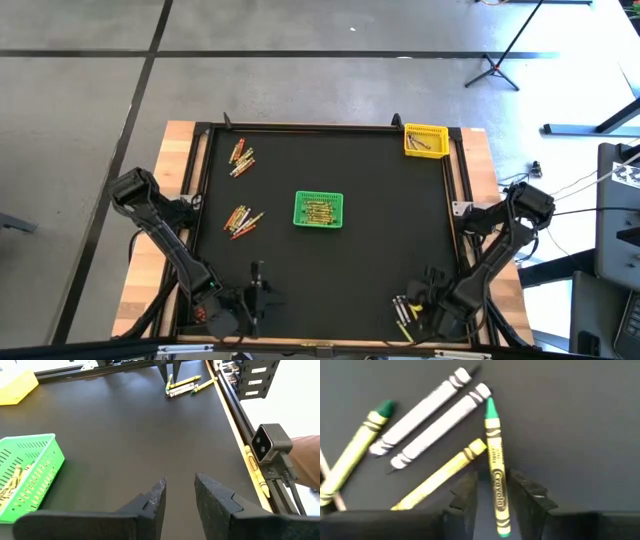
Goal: Sort crayons
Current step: Put the green crayon into the green bin
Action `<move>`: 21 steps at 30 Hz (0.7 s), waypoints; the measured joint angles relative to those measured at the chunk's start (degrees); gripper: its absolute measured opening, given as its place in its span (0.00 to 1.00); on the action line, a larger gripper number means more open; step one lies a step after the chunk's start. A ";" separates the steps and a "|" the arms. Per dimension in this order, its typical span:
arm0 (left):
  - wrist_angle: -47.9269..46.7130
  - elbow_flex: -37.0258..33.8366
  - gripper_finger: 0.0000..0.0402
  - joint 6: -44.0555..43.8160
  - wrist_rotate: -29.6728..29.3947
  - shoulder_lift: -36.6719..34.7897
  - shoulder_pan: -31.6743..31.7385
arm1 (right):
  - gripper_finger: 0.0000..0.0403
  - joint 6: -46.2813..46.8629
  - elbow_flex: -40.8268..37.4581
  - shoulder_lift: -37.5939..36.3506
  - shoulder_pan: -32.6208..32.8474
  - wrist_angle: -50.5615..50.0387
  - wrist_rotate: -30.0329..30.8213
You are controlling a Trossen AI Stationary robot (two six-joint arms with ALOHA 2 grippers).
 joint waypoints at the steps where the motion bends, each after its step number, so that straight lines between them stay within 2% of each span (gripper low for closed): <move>1: 0.00 0.00 0.22 -0.01 0.00 -0.01 0.01 | 0.25 -0.06 -0.49 0.00 -0.11 0.15 -0.04; 11: 0.35 0.00 0.22 0.02 0.00 -0.01 0.10 | 0.04 -1.42 -1.99 -0.31 -0.09 0.70 0.43; 17: 0.37 0.00 0.22 0.26 -0.35 -0.02 0.12 | 0.05 -4.10 0.60 -0.04 -0.77 -3.83 0.56; 21: 0.50 0.00 0.22 0.57 -2.37 -0.02 0.12 | 0.04 -7.82 4.58 -0.43 -3.22 -7.93 3.68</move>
